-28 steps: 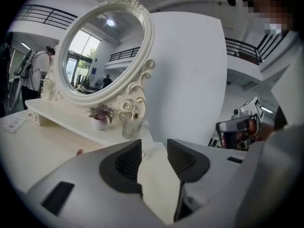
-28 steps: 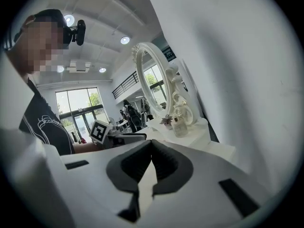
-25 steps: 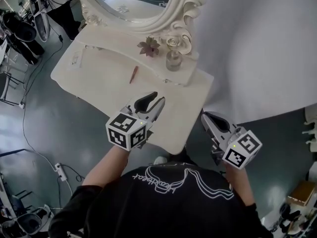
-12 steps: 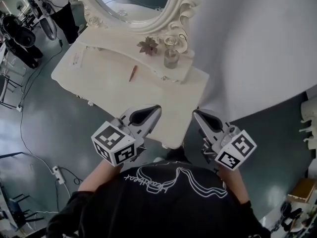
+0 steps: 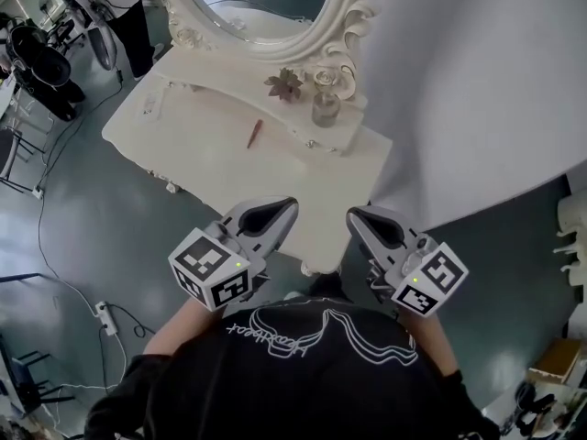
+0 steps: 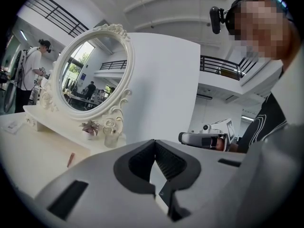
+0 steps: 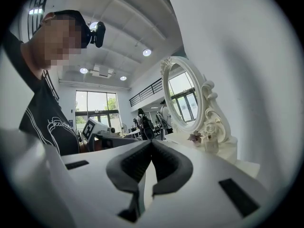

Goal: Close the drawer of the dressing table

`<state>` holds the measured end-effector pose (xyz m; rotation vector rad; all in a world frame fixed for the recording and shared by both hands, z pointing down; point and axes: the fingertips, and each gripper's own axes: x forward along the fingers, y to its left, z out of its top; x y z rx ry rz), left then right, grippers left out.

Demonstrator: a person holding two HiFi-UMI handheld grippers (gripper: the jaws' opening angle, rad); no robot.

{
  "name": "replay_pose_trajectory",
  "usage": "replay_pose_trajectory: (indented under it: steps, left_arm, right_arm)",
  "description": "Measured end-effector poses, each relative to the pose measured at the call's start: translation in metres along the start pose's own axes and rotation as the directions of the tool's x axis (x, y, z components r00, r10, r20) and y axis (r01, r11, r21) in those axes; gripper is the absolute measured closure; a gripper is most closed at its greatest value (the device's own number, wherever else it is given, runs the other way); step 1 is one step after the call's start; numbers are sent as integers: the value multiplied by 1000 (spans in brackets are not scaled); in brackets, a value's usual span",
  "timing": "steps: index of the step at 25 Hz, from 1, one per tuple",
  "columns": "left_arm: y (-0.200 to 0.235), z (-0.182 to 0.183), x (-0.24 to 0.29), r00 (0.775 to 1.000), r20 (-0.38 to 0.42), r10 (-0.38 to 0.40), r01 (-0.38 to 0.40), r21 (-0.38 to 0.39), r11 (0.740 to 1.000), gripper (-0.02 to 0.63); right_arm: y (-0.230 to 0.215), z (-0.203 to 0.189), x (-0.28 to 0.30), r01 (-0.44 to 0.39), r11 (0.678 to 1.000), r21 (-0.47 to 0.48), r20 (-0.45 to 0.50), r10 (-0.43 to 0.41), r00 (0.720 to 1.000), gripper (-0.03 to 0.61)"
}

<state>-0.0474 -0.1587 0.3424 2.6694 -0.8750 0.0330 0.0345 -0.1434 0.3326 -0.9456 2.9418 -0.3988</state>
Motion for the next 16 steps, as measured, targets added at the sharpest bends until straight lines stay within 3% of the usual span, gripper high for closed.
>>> replay_pose_trajectory:
  steps: [16]
  left_arm:
    - [-3, -12, 4, 1000, -24, 8, -8, -24, 1000, 609]
  right_arm:
    - [-8, -8, -2, 3, 999, 35, -13, -3, 1000, 574]
